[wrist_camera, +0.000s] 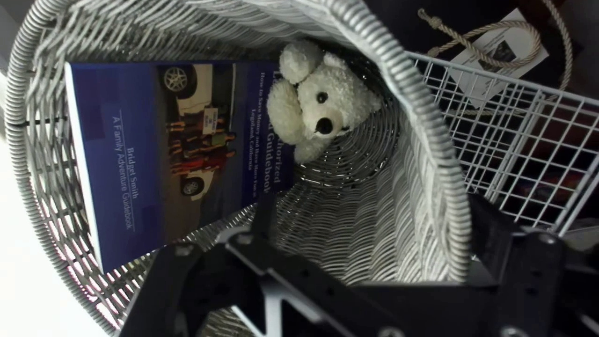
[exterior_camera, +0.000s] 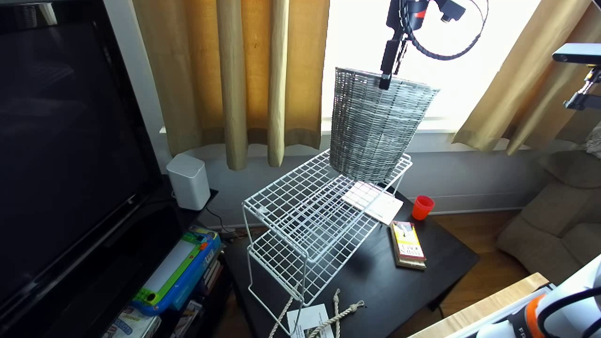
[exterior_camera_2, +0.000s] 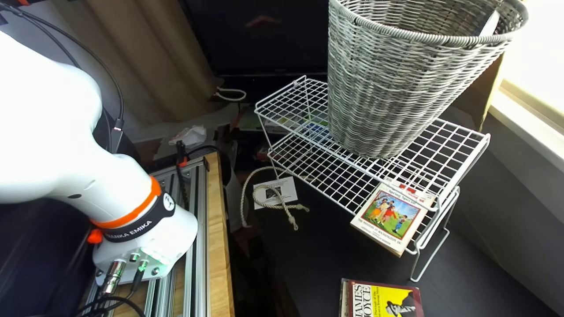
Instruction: Set the basket upright
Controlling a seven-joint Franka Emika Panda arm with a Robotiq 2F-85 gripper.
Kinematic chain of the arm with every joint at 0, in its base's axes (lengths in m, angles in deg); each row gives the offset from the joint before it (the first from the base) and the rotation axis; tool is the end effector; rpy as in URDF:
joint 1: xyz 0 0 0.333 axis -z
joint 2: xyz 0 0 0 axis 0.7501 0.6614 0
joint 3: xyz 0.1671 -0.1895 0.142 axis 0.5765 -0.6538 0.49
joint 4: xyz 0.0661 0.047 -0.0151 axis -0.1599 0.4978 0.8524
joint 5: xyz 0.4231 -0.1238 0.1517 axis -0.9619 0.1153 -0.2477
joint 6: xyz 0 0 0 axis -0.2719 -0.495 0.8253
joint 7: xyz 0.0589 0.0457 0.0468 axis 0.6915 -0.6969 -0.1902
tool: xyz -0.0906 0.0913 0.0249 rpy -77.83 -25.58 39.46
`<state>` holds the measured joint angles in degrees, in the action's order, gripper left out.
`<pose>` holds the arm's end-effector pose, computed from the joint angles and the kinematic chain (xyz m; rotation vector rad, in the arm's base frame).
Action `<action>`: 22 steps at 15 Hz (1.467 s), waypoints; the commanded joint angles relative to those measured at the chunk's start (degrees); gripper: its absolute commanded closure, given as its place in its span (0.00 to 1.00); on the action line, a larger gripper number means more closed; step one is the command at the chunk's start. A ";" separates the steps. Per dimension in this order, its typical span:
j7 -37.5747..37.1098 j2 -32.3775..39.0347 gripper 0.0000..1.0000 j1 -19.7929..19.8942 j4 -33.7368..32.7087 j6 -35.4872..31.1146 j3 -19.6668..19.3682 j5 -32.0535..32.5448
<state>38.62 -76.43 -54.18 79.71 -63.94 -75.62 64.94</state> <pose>0.5587 0.0698 0.4698 2.8386 1.0677 0.0839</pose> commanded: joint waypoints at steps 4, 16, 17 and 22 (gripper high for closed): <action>3.69 -0.44 0.00 -0.83 -2.06 3.21 -2.27 -7.89; 2.48 -1.98 0.00 0.04 -7.93 4.20 -3.92 -12.17; 1.31 -2.54 0.00 0.08 -9.30 5.00 -3.95 -12.52; 0.13 -2.77 0.00 -0.19 -13.92 6.16 -4.20 -13.47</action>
<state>38.71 -79.39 -54.11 65.65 -57.71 -79.62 51.27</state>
